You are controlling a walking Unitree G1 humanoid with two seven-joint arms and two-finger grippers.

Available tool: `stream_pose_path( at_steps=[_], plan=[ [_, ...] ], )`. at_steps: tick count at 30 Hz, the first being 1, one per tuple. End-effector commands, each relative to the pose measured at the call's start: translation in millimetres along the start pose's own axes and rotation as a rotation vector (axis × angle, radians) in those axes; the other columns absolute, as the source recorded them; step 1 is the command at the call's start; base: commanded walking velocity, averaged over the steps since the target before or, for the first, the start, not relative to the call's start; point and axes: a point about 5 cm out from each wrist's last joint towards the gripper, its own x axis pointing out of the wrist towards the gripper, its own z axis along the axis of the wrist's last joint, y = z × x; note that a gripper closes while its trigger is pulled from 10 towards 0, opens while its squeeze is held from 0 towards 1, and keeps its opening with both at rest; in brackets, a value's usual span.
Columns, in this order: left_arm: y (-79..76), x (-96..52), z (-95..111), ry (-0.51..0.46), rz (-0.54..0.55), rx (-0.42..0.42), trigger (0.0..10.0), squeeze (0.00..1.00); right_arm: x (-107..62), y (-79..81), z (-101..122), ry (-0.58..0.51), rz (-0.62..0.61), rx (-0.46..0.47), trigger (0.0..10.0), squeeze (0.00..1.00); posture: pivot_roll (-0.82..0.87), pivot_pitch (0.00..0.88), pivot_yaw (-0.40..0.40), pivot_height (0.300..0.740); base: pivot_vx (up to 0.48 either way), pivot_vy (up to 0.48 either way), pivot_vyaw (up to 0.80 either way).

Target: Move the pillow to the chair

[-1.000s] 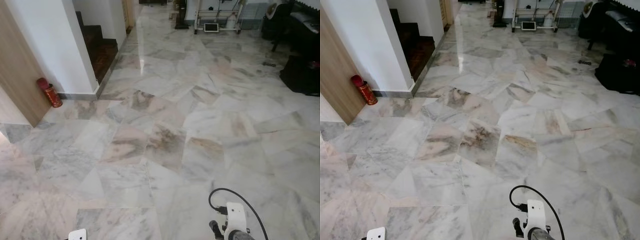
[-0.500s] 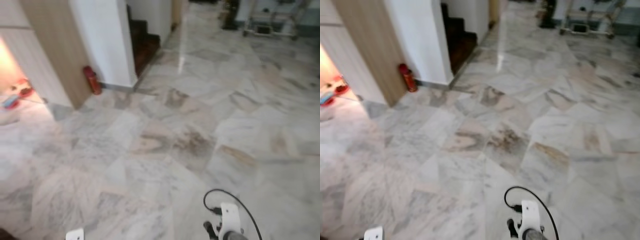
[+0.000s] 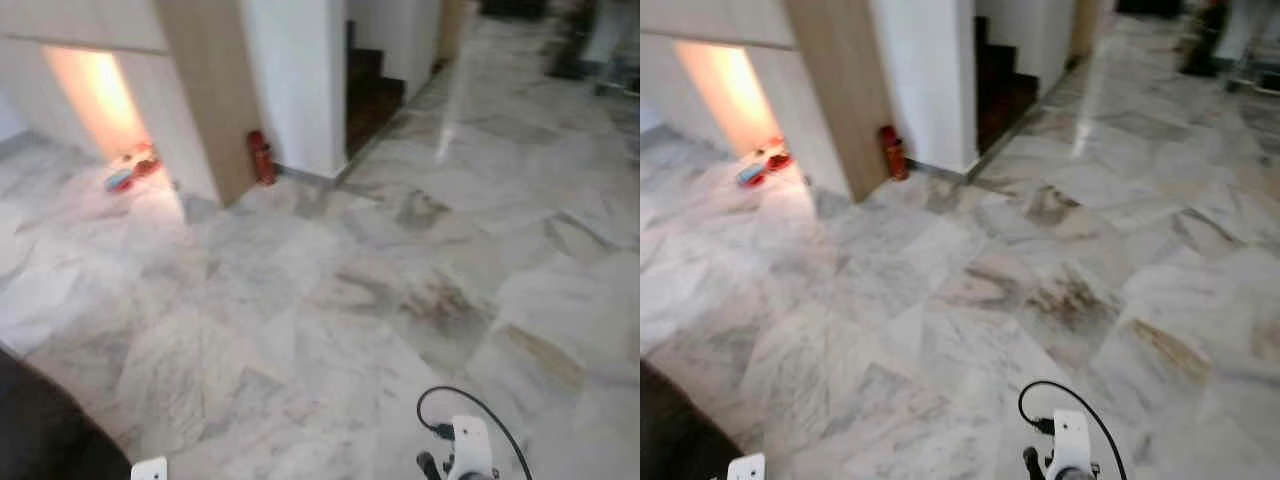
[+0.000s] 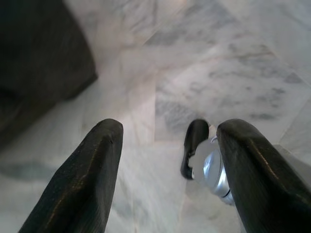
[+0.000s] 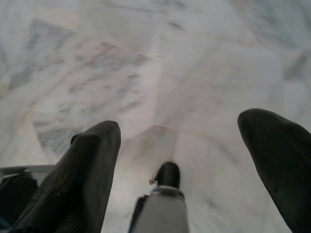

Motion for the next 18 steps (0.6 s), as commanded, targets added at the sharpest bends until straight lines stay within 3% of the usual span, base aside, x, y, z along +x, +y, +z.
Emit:
stream_pose_path(
  at_steps=[1,18],
  plan=[
    [3.8,-1.2,-4.1,0.020,0.011,-0.004,10.0,0.00,1.0,6.3,3.3,-0.008,0.019,-0.006,10.0,0.00,-0.01,0.000,0.034,0.740,0.000,0.000,0.56],
    [4.2,-1.3,-4.7,0.025,0.012,-0.005,10.0,0.00,1.0,5.9,4.5,-0.009,0.027,-0.024,10.0,0.00,-0.02,0.000,0.031,0.740,0.000,0.000,0.57]
  ],
)
